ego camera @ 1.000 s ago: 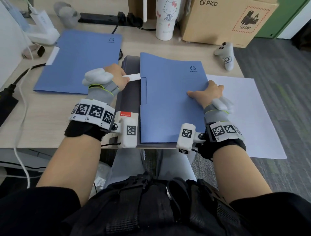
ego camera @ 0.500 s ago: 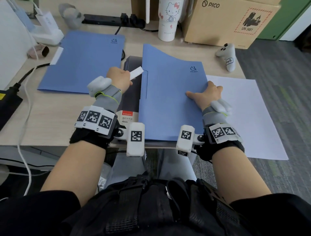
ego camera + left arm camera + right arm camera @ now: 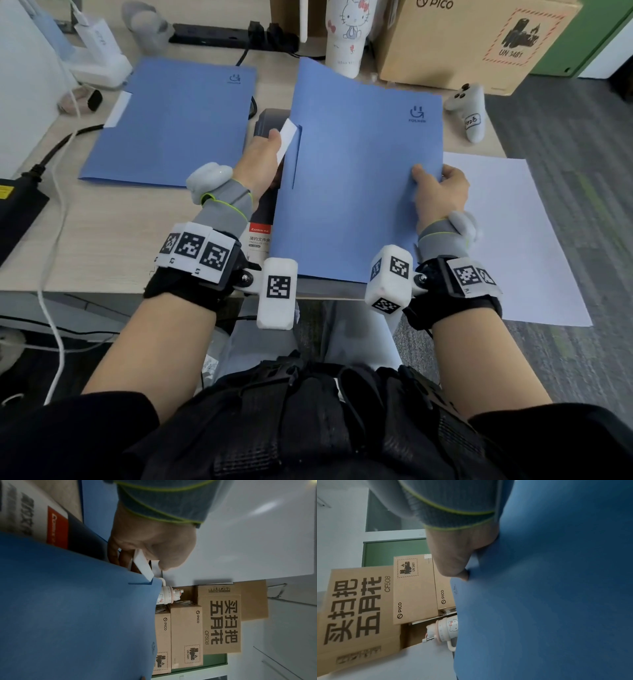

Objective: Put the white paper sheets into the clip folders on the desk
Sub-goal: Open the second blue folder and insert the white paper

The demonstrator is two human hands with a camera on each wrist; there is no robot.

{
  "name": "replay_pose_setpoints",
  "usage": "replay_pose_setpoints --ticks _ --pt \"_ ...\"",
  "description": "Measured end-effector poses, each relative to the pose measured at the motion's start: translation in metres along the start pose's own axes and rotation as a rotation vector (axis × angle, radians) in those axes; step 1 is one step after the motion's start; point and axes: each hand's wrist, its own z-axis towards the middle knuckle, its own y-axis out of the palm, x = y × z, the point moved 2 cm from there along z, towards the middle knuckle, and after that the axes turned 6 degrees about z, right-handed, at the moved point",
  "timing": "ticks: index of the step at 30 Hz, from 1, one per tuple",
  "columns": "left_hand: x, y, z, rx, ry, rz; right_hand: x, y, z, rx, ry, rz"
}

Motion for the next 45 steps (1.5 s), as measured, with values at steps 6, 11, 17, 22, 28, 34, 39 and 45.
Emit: replay_pose_setpoints --ticks 6,11,17,22,28,34,39,45 --pt "-0.023 -0.001 0.03 -0.122 0.007 -0.185 -0.006 0.003 0.006 -0.017 -0.018 0.159" --pt "-0.012 0.001 0.022 -0.159 0.048 -0.249 -0.007 0.004 0.007 -0.033 -0.045 0.211" --pt "0.001 0.002 -0.002 -0.142 0.067 -0.367 -0.006 0.005 0.007 -0.063 -0.03 0.253" --pt "-0.053 0.012 0.066 -0.171 0.011 -0.429 -0.004 0.006 0.006 -0.081 0.002 0.305" --pt "-0.042 0.014 0.039 -0.21 -0.027 -0.443 -0.007 0.005 0.005 -0.09 -0.016 0.373" --pt "-0.01 0.004 -0.011 -0.214 0.055 -0.318 -0.009 0.009 0.008 -0.063 -0.064 0.215" --pt "-0.015 -0.015 -0.013 -0.107 0.189 -0.084 -0.015 0.022 0.005 -0.076 -0.1 0.104" --pt "-0.03 -0.044 -0.004 0.087 0.251 0.171 -0.021 0.05 -0.012 -0.169 -0.156 -0.002"
